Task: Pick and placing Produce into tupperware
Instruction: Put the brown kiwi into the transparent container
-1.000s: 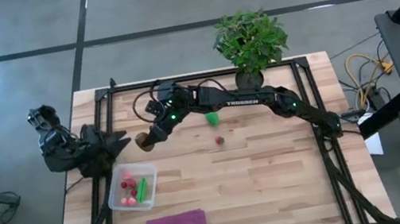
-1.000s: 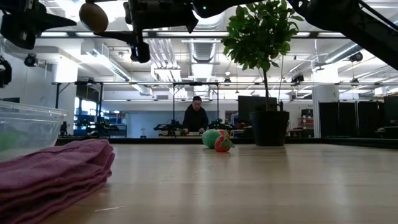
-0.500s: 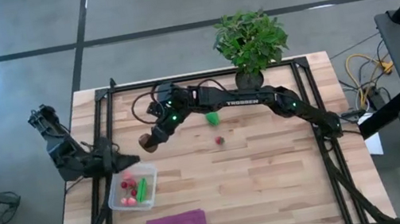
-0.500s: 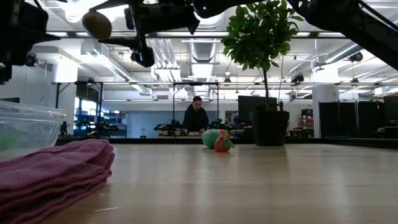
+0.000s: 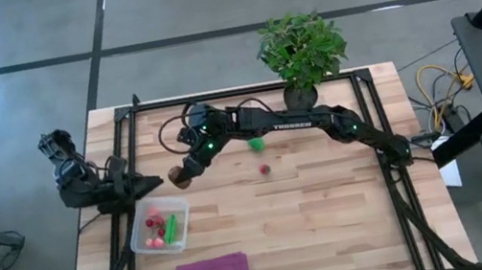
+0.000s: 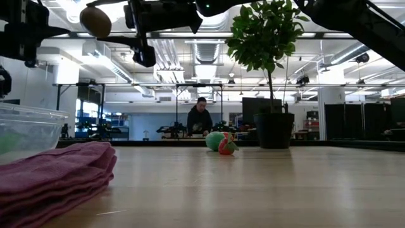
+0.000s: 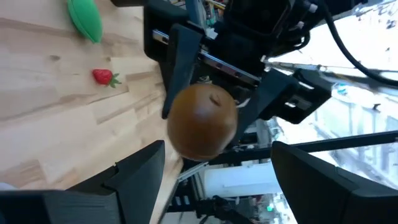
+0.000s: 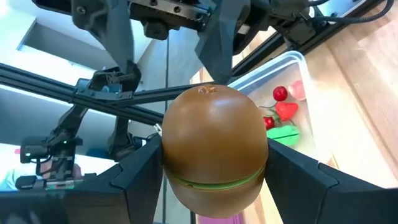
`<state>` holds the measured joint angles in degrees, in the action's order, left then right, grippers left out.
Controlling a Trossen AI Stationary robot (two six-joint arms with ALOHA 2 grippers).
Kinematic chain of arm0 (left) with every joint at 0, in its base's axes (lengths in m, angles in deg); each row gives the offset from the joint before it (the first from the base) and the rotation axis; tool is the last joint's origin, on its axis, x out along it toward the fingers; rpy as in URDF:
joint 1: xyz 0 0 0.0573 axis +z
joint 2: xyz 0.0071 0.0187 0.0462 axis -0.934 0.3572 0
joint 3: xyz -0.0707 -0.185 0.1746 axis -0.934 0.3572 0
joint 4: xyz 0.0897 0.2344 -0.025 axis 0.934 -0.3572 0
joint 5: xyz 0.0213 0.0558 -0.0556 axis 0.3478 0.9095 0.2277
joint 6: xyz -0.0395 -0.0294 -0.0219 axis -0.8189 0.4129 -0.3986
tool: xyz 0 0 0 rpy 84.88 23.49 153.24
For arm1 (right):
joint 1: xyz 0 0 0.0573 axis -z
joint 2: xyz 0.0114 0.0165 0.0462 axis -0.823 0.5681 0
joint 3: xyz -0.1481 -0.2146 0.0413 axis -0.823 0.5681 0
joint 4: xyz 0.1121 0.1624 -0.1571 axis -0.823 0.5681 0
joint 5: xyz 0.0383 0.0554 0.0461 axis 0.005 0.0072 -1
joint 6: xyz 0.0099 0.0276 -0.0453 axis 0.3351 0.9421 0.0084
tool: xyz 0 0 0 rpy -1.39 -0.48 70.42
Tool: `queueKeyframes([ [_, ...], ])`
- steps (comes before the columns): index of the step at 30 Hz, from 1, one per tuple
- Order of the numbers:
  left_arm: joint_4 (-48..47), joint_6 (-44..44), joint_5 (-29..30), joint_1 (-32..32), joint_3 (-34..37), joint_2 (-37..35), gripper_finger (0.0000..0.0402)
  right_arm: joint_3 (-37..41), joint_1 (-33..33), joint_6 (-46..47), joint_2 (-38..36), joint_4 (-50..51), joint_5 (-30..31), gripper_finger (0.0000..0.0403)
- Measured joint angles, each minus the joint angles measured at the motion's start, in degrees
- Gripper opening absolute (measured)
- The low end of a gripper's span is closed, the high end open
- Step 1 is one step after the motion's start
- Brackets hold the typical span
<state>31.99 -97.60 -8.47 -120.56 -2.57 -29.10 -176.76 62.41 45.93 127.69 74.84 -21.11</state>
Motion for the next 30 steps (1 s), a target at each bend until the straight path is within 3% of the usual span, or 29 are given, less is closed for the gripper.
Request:
queueKeyframes([
  [6,6.27,-2.85,0.2,0.0,1.57,2.5,0.0278,0.0,-0.19,-1.8,0.0,-0.12,0.35,0.0242],
  [13,17.05,-1.03,5.47,0.03,1.61,6.28,0.0278,0.02,-0.59,-4.7,0.0,-0.09,0.42,0.0242],
  [21,21.46,-0.62,8.1,0.0,1.5,12.01,0.0279,-1.11,-0.55,-6.27,-0.04,0.72,0.22,0.0242],
  [25,22.69,0.21,10.49,0.02,1.53,14.26,0.0297,-1.13,-0.46,-7.45,-0.04,1.74,0.15,0.0242],
  [30,27.12,9.62,10.75,0.03,-0.24,16.42,0.0337,-1.38,-0.52,-9.61,-0.71,3.11,0.22,0.0242],
])
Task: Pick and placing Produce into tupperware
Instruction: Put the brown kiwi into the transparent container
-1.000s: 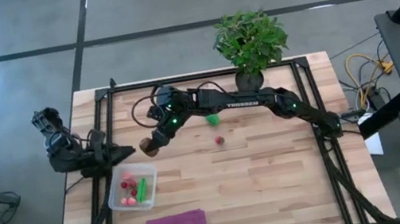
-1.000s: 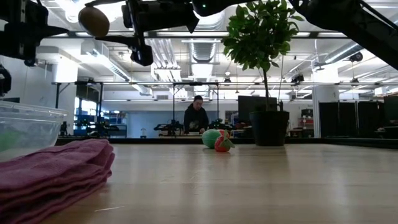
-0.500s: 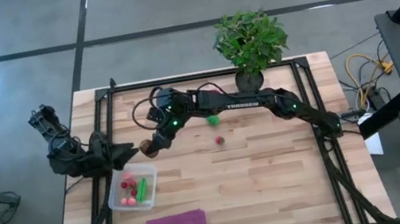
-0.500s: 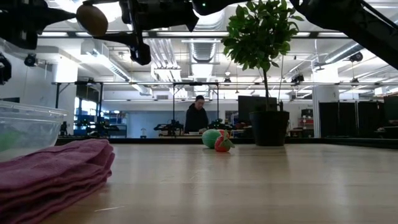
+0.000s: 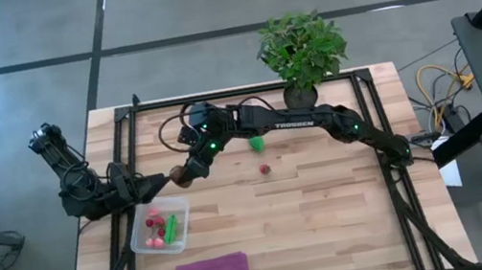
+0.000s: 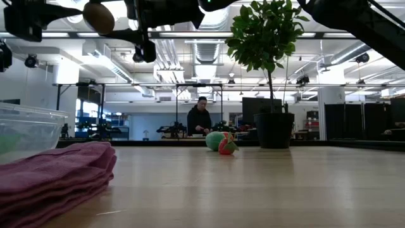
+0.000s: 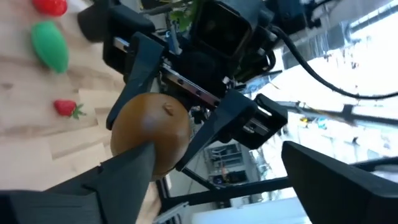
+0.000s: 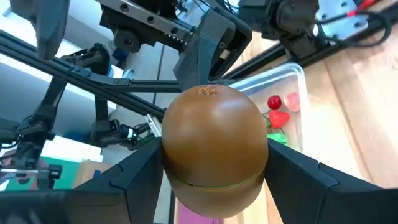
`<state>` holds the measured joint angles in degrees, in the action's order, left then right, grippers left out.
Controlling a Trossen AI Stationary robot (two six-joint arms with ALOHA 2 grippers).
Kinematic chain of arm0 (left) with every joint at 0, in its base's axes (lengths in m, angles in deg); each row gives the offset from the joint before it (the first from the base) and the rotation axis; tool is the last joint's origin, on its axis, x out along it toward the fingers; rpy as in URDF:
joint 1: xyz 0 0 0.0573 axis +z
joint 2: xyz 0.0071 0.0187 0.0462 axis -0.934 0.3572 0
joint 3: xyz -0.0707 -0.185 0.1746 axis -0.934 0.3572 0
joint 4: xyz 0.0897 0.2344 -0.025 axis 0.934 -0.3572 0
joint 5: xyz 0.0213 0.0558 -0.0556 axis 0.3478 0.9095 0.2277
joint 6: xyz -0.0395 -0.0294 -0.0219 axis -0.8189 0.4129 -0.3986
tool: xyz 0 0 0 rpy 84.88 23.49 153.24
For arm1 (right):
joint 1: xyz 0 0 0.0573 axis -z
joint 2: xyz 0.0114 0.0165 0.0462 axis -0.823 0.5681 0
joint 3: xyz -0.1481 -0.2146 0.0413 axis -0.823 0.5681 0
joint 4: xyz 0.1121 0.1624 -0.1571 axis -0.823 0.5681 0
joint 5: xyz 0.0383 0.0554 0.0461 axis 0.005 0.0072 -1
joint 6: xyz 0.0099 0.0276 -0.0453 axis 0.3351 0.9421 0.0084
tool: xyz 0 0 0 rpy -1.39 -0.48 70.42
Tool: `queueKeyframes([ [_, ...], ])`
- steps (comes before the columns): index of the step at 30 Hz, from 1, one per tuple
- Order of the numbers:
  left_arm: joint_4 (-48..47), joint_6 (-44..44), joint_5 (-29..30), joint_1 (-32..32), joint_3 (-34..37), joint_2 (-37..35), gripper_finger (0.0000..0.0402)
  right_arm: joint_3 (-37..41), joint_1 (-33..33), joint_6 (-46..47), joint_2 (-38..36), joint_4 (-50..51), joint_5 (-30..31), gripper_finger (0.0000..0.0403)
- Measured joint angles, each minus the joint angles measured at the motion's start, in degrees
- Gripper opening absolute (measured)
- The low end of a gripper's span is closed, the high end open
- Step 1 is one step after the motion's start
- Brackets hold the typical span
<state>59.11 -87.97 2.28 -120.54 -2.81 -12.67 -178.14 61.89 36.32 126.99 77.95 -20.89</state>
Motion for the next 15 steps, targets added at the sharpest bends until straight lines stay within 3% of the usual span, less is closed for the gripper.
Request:
queueKeyframes([
  [5,0.39,4.42,-0.19,0.0,-0.85,0.23,0.0365,-0.02,0.25,-2.14,-0.87,0.38,0.22,0.0242],
  [10,2.14,1.57,-1.8,0.02,-0.7,0.46,0.0368,-0.02,0.26,-6.71,-2.71,0.24,1.69,0.0242],
  [15,10.86,1.49,-2.91,0.09,-0.46,1.28,0.0368,-0.03,0.07,-13.11,-3.7,1.08,6.17,0.0242],
])
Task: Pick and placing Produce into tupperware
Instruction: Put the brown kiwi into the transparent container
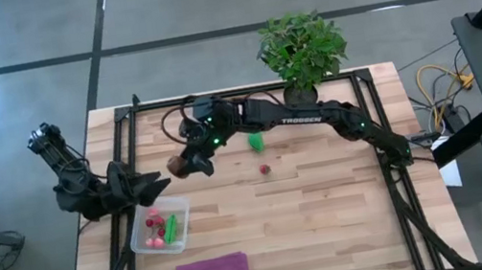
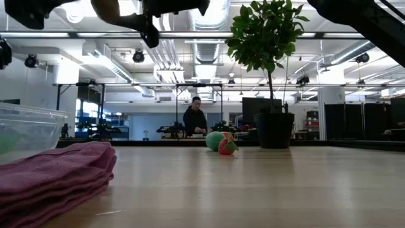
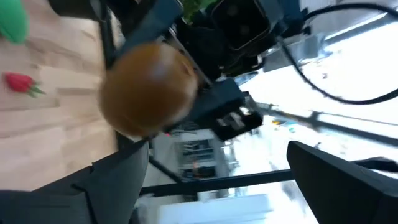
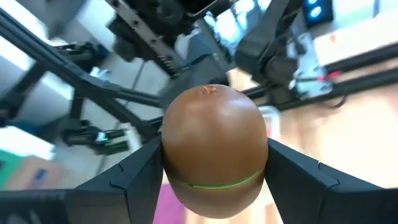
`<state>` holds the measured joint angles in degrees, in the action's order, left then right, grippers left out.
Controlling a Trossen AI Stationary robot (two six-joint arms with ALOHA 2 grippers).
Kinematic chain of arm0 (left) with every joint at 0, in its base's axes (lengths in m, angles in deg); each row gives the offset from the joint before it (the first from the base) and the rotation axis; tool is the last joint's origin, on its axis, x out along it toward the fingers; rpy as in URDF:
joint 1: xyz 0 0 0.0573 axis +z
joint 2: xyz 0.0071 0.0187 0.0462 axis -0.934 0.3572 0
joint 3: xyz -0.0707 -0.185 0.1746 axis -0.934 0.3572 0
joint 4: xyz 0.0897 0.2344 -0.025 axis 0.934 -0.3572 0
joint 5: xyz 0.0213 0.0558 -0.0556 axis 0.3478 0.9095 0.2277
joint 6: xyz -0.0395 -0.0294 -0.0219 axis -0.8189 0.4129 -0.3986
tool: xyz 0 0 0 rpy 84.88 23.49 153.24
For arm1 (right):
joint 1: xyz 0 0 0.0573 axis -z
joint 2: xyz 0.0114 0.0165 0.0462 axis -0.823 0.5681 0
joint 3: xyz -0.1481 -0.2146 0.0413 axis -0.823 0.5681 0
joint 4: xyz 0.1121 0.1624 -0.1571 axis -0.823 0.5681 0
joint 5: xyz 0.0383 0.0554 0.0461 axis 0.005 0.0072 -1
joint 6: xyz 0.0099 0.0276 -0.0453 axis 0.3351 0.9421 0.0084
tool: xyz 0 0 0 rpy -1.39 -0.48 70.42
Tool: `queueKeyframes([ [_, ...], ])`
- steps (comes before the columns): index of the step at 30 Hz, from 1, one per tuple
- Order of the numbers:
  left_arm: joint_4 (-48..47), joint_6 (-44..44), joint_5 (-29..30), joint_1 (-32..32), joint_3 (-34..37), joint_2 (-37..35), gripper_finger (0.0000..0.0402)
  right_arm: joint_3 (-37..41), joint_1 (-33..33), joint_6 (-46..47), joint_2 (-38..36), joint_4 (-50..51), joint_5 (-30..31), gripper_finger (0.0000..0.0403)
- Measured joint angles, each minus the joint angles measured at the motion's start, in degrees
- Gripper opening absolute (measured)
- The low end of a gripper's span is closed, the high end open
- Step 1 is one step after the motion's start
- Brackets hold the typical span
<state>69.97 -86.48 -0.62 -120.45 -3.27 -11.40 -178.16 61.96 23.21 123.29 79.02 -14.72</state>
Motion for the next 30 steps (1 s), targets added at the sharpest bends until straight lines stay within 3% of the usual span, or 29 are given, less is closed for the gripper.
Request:
queueKeyframes([
  [12,3.51,-0.83,1.44,0.46,0.42,1.74,0.0368,0.01,-0.51,-5.5,-0.68,-0.97,2.45,0.0242],
  [18,3.42,-6.45,0.29,2.45,1.28,3.68,0.0368,-0.04,-1.14,-6.6,-0.89,-1.54,2.51,0.0242],
  [30,6.94,-3.25,-0.15,6.08,1.53,4.08,0.0368,-0.08,-2.63,-8.9,-2.24,-0.55,2.9,0.0242],
])
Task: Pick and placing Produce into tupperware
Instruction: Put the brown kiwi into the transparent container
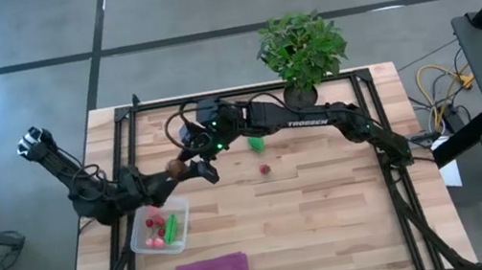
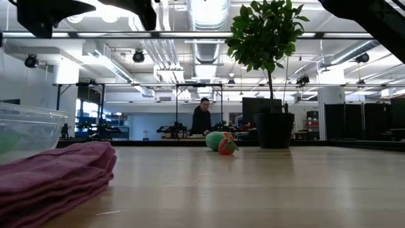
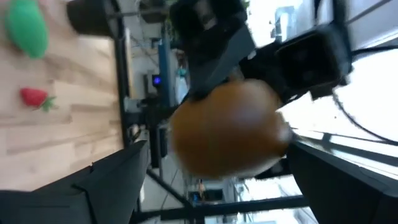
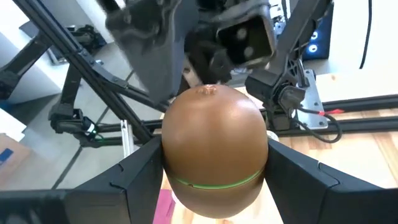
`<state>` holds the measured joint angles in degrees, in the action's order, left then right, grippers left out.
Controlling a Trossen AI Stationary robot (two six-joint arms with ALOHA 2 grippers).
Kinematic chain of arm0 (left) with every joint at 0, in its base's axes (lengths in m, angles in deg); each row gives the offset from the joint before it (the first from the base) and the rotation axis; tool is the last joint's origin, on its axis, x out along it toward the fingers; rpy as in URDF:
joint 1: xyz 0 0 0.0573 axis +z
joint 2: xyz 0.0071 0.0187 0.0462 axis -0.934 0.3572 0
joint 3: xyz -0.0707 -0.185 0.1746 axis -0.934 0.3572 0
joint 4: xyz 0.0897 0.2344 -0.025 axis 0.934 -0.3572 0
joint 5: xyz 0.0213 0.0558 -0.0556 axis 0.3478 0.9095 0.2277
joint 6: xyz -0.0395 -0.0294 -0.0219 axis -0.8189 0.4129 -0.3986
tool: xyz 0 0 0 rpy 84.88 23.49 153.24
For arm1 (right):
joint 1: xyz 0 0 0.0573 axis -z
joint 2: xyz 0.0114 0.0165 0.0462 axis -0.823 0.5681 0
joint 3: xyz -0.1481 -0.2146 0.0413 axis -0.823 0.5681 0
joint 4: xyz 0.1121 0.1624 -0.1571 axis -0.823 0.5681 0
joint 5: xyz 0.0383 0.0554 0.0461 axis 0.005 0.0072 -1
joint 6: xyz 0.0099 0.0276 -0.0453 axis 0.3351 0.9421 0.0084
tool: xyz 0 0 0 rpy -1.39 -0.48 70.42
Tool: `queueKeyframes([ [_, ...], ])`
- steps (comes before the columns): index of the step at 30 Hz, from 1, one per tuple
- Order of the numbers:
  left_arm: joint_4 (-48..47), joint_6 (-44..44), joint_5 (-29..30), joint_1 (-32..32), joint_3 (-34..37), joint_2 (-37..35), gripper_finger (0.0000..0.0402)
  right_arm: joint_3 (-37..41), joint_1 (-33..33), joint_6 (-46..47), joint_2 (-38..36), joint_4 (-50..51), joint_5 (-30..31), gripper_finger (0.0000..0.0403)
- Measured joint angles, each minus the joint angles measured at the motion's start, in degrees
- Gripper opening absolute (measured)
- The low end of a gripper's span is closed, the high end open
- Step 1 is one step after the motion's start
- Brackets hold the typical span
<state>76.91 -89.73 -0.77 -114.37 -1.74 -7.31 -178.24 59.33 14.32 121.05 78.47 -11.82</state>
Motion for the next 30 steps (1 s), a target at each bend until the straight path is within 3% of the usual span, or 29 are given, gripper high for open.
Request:
queueKeyframes([
  [4,3.4,4.46,-0.03,0.66,0.01,0.07,0.0368,0.0,-0.4,-0.03,0.0,0.49,-0.34,0.0242],
  [19,9.84,0.37,-9.1,7.49,0.31,6.35,0.0368,0.0,-1.2,-1.64,-0.04,-0.94,-0.04,0.0242],
  [30,9.98,0.38,-10.28,7.93,0.31,6.51,0.0367,0.02,-1.2,-2.59,-0.04,-0.31,0.07,0.0242],
])
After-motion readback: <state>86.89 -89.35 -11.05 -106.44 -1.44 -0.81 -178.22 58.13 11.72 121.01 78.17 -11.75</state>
